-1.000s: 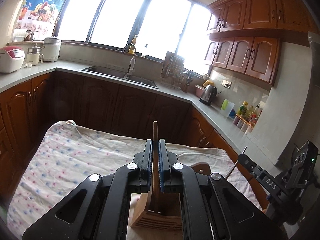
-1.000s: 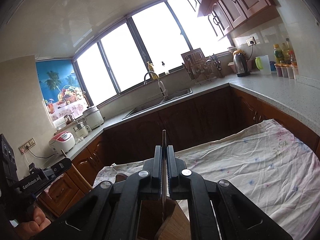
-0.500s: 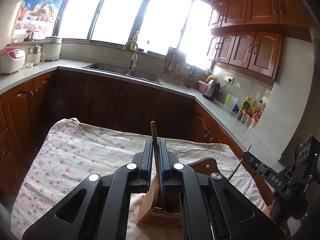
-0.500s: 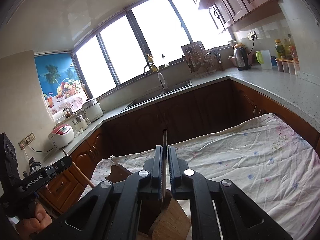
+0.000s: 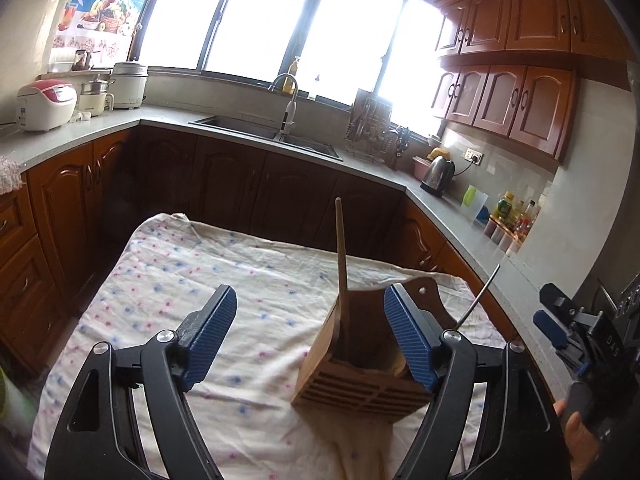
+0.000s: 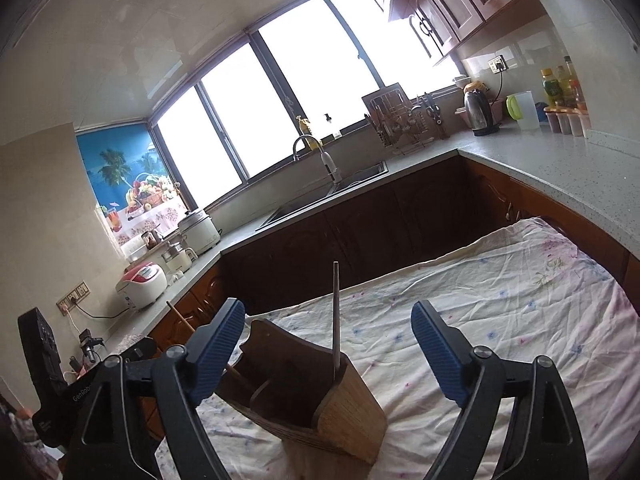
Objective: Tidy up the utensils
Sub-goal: 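Open both tools to release the chopsticks inside the caddy, then move both tools back over the remaining utensils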
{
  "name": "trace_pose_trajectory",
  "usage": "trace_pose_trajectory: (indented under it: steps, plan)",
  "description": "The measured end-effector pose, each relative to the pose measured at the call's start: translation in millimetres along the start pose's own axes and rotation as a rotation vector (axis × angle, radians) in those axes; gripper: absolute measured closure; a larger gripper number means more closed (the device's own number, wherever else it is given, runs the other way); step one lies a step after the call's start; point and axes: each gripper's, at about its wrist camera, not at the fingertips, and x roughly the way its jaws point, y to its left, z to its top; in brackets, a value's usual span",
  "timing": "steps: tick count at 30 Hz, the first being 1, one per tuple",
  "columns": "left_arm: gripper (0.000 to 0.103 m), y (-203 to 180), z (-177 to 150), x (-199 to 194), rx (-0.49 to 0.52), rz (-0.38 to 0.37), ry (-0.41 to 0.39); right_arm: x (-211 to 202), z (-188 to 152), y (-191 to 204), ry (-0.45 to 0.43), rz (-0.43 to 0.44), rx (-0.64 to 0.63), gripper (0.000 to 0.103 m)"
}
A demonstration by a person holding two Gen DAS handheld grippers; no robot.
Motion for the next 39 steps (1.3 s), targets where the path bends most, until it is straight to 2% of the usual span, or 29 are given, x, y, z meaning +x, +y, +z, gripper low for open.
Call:
trace_pose_trajectory:
  steps: [4, 18, 28, 39]
  plan:
    - [0.023, 4.0, -17.8, -17.5, -0.012, 0.007, 0.044, -25.8, -7.9, -3.2, 0.015, 0.003, 0.006, 0.006]
    - [0.022, 11.6, -91.2, -80.3, -0.037, 0.023, 0.135, -116.3, -56.7, -17.0, 0.058, -0.073, -0.007, 0.004]
    - [0.022, 20.4, -130.3, -94.7, -0.052, 0.036, 0.21, -151.4, -105.8, -24.8, 0.125, -0.11, -0.008, 0.004]
    - [0.022, 23.2, -156.9, -95.2, -0.06, 0.043, 0.275, -155.9, -141.5, -32.0, 0.206, -0.157, -0.031, 0.004]
